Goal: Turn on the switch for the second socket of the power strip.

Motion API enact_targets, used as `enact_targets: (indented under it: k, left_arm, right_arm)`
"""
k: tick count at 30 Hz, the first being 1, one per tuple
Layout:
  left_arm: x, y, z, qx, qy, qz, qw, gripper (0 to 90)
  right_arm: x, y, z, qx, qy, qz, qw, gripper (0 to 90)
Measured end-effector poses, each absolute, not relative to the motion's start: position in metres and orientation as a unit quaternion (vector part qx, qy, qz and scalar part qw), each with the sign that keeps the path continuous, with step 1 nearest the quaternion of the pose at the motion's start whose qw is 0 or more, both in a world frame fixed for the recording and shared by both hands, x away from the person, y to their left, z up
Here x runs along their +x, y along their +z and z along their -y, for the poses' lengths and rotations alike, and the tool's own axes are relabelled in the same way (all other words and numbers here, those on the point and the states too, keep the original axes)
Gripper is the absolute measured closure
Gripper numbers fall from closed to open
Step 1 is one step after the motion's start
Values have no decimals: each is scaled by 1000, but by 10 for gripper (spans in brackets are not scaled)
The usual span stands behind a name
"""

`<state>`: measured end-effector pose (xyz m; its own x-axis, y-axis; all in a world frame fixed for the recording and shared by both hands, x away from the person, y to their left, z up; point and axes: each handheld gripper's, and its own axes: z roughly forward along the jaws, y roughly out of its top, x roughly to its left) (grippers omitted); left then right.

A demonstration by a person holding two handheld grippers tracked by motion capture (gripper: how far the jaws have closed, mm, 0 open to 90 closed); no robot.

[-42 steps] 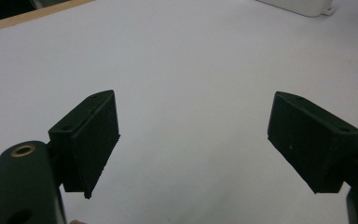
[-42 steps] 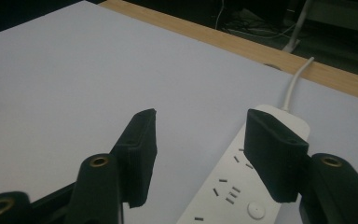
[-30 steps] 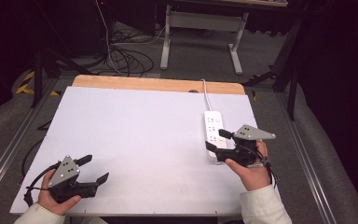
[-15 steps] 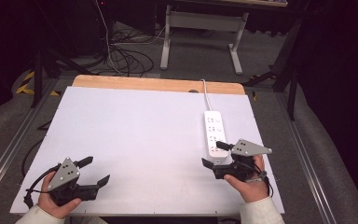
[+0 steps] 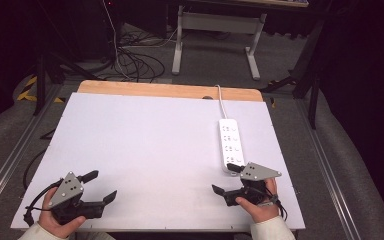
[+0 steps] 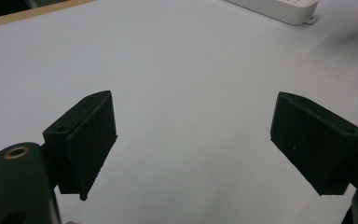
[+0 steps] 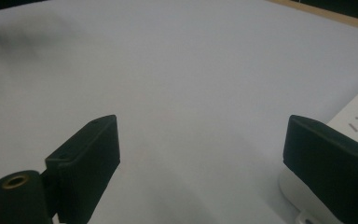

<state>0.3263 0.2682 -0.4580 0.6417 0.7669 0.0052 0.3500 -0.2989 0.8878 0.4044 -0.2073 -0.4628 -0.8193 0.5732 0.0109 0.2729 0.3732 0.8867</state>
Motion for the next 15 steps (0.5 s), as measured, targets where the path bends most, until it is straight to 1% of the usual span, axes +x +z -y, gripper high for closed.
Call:
enact_targets:
  k: [3,6,11,15]
  left_arm:
    - [326,-459,-270,774,223,-361,470,148]
    - [328,-461,-274,769,207,-369,480,149]
    - [330,-462,-278,766,218,-369,478,153]
    - [330,-462,-276,774,228,-358,469,154]
  right_arm:
    - [403,-470,207,255,490,-822,142,108]
    - [400,-478,205,254,484,-826,135,109]
    - [400,-487,203,253,469,-837,124,109]
    - [404,-488,206,266,475,-833,98,109]
